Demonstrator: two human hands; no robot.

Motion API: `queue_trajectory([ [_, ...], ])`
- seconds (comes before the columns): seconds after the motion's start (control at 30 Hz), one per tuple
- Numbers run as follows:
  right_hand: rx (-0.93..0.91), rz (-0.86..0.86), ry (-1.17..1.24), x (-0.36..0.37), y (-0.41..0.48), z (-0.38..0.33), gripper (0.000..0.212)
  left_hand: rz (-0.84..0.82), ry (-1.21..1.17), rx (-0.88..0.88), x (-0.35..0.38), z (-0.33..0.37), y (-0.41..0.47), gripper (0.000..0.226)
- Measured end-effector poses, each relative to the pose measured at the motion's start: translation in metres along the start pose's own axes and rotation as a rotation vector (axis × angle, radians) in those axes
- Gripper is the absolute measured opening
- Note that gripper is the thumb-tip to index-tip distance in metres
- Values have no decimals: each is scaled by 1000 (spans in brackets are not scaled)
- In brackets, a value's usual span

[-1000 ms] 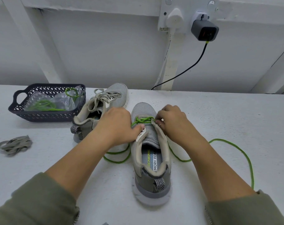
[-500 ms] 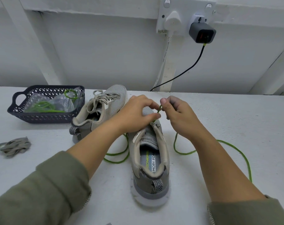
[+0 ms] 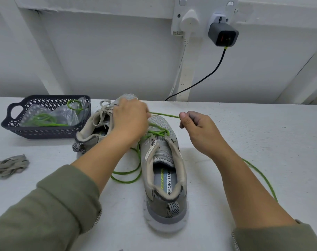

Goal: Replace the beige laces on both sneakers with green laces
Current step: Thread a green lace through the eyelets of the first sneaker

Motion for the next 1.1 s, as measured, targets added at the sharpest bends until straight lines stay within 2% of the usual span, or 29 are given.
queue_trajectory([
  [0.03, 3, -11, -8, 0, 0, 0, 39, -19, 45, -11, 3, -2, 0, 28],
  [0.07, 3, -24, -19, 2, 0, 0, 38, 0, 21, 64, 3, 0, -2, 35],
  [0.1, 2, -35, -26, 4, 0, -1, 37, 59, -63, 219, 0, 6, -4, 38],
  [0.13, 0, -42, -28, 5, 0, -1, 37, 117, -128, 369, -2, 12, -8, 32],
  [0.17, -3, -45, -28, 6, 0, -2, 37, 145, -135, 435, -2, 15, -10, 23],
  [0.2, -6, -45, -28, 6, 0, -3, 37, 156, -95, 395, -3, 13, -10, 19],
  [0.27, -7, -36, -29, 3, -1, -4, 37, 94, 50, 109, -3, 0, -7, 17],
  [0.3, -3, -31, -32, 1, -2, -3, 37, 29, 154, -20, -2, -7, -6, 20],
  [0.33, 3, -28, -40, 0, -2, -3, 37, -10, 224, -61, -2, -10, -5, 25],
  [0.37, 8, -31, -49, -1, -3, -3, 37, -25, 228, -5, -4, -7, -5, 35],
  [0.43, 6, -48, -61, 2, -3, -4, 36, 4, 88, 279, -10, 8, -8, 43],
  [0.47, 0, -57, -62, 4, -3, -5, 36, 20, 10, 394, -14, 15, -12, 36],
  [0.5, -7, -61, -61, 6, -3, -7, 36, 36, -29, 430, -14, 16, -13, 27],
  [0.57, -6, -50, -57, 6, -3, -7, 36, 62, 5, 243, -9, 4, -7, 21],
  [0.63, 10, -28, -65, 2, -3, -5, 37, -53, 208, 32, -3, -13, -2, 22],
  [0.7, 25, -8, -85, 0, -3, -1, 37, -116, 283, 66, -1, -15, -1, 30],
  [0.77, 30, 8, -90, 1, -3, 0, 38, -95, 70, 296, -8, -3, -5, 39],
  [0.83, 23, 2, -81, 4, -2, -1, 38, -20, -144, 462, -16, 9, -14, 28],
  [0.87, 18, -3, -77, 5, -2, -2, 38, 31, -176, 452, -15, 9, -14, 21],
  [0.93, 15, -5, -74, 3, -2, -2, 37, 108, -90, 253, -10, -2, -9, 19],
  [1.0, 27, -4, -76, -2, -3, 0, 37, 28, 102, 12, -7, -16, -4, 23],
  [1.03, 31, -10, -80, -2, -4, 0, 36, -12, 158, -18, -6, -18, -3, 27],
  [1.1, 29, -29, -75, 0, -3, 1, 35, 13, 128, 156, -8, -10, -4, 36],
])
Point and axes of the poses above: each hand's wrist, its own y-axis towards the middle knuckle, its own x-axis out of the palm, z = x × y, the point moved 2 cm from there along y, towards the middle knuckle, and after that the axes turned 15 degrees about y, right-handed, at the moved point
